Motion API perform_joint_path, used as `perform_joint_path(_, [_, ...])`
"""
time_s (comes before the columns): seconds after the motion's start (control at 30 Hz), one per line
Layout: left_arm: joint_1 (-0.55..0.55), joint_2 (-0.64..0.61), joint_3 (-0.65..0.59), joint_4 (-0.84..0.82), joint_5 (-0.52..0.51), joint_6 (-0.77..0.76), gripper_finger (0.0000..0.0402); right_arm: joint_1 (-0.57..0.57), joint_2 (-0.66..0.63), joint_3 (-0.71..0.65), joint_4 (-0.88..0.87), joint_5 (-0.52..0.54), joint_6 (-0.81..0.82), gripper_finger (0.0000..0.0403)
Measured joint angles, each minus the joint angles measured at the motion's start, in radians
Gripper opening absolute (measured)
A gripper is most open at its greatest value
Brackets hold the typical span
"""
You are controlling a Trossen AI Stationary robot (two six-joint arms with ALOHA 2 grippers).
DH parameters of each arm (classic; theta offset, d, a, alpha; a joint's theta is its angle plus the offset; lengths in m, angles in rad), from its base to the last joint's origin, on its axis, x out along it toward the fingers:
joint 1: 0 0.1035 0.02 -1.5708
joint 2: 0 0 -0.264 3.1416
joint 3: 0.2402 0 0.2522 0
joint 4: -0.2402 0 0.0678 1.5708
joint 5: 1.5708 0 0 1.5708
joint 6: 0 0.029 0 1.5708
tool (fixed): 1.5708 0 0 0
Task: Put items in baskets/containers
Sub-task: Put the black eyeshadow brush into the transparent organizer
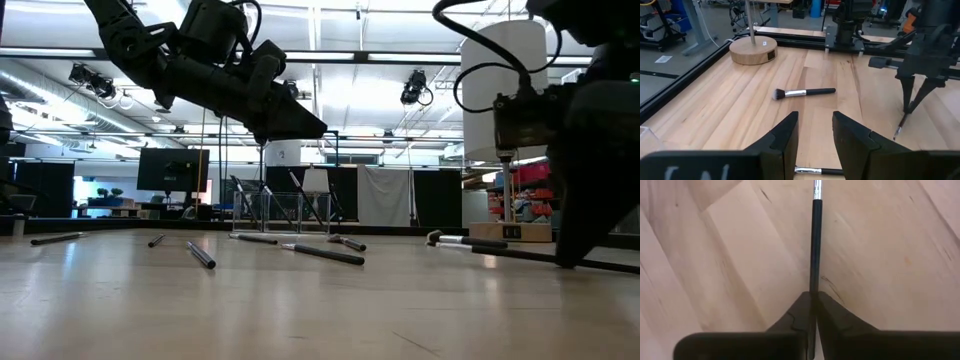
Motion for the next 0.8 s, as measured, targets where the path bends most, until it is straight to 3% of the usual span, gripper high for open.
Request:
perform_joint_path(0.23, [0.000,0.000,0.000,-0.005,-0.019,0.000,0.0122,-0.001,0.002,-0.006,0.028,0.067,-0.124,0.0069])
perform_joint_path(0.5, [0.000,0.000,0.000,-0.005,-0.023,0.000,0.0122,0.000,0.027,-0.009,0.087,0.286,-0.226,0.0146])
perform_joint_path(0.8, [0.000,0.000,0.000,-0.004,-0.023,-0.006,0.0122,-0.014,0.133,-0.096,0.459,0.370,-0.376,0.0195])
